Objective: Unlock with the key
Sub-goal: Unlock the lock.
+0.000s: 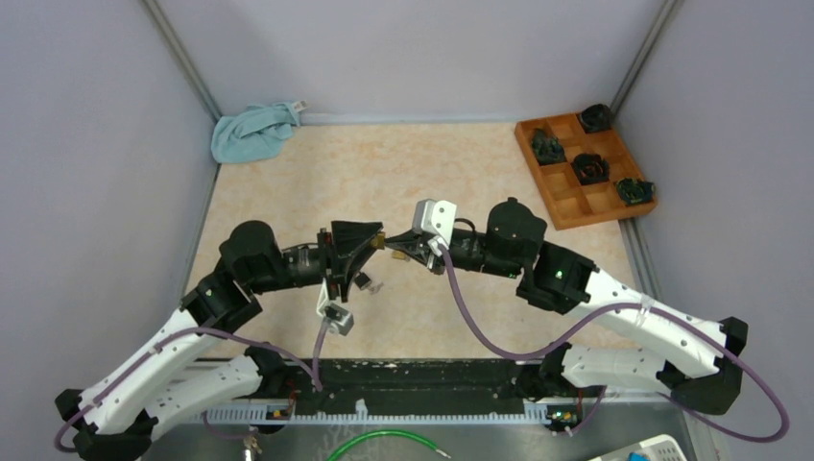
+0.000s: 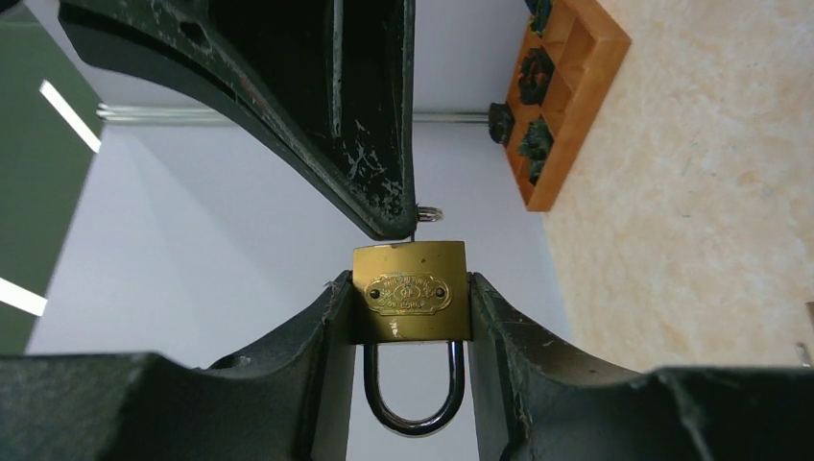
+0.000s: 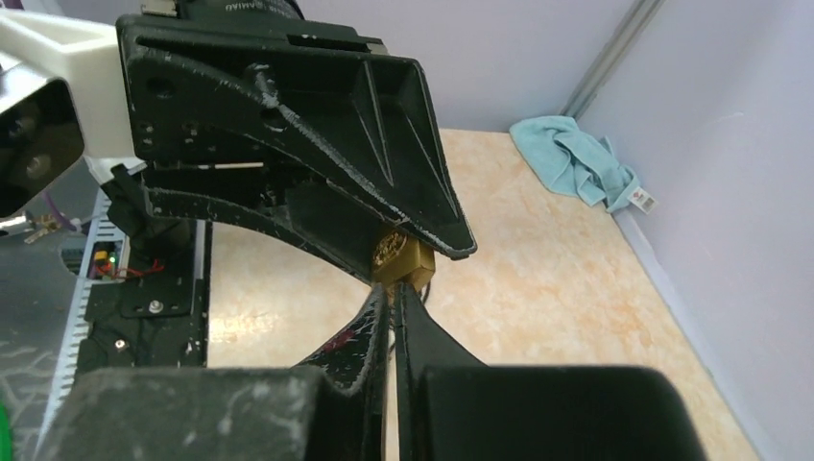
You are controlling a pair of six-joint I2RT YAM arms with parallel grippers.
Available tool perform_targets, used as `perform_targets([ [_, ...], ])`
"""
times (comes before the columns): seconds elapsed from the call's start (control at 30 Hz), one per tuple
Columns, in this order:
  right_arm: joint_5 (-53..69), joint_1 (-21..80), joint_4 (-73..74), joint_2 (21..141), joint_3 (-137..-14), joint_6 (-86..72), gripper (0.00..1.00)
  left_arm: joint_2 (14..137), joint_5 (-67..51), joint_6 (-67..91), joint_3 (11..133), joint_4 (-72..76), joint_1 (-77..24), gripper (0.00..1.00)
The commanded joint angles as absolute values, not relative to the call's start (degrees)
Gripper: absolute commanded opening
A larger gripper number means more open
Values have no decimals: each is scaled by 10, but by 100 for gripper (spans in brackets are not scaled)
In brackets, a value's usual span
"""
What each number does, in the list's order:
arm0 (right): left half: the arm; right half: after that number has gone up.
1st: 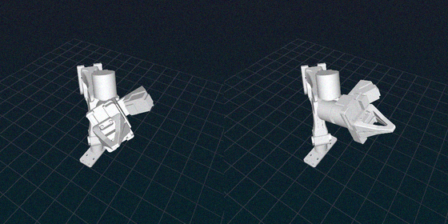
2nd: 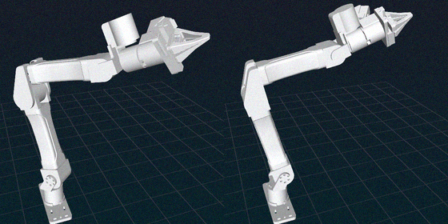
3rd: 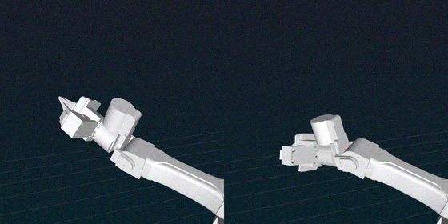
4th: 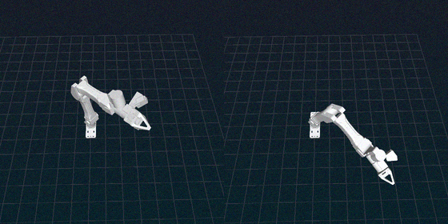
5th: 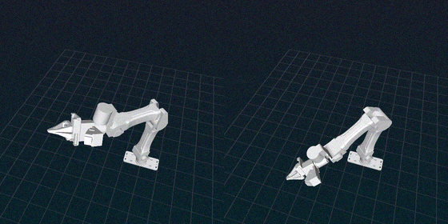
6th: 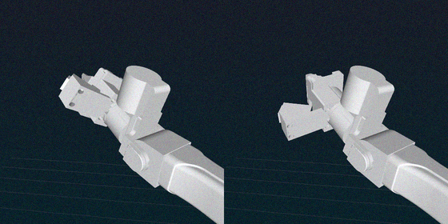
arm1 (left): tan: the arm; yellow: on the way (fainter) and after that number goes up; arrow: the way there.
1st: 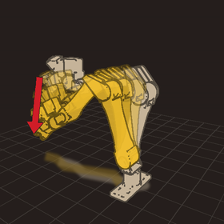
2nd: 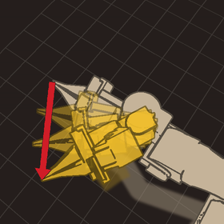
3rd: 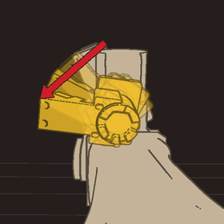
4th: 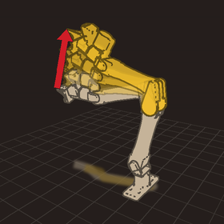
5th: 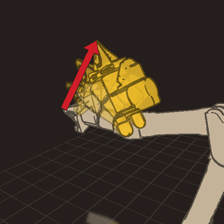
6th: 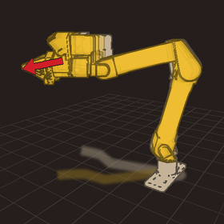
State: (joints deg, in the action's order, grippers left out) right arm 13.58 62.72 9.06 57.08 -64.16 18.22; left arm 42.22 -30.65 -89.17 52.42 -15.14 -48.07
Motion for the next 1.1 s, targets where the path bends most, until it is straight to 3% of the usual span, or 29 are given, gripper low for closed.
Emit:
perform_targets([
  [0.0, 136, 632, 70, 587, -650, 130, 0, 407, -340, -968, 505, -65, -487, 0],
  [0.27, 116, 632, 64, 588, -653, 67, 1, 392, -334, -1007, 474, -40, -487, 0],
  [0.37, 97, 632, 63, 571, -657, 59, 29, 390, -330, -1006, 477, -49, -486, 0],
  [0.5, 97, 627, 56, 550, -672, 50, 45, 388, -324, -1006, 481, -74, -487, 0],
  [0.67, 115, 620, 55, 550, -698, 19, 55, 389, -328, -1005, 483, -81, -487, 0],
  [1.07, 299, 519, 78, 573, -708, -71, 57, 391, -331, -1002, 489, -90, -487, 0],
])
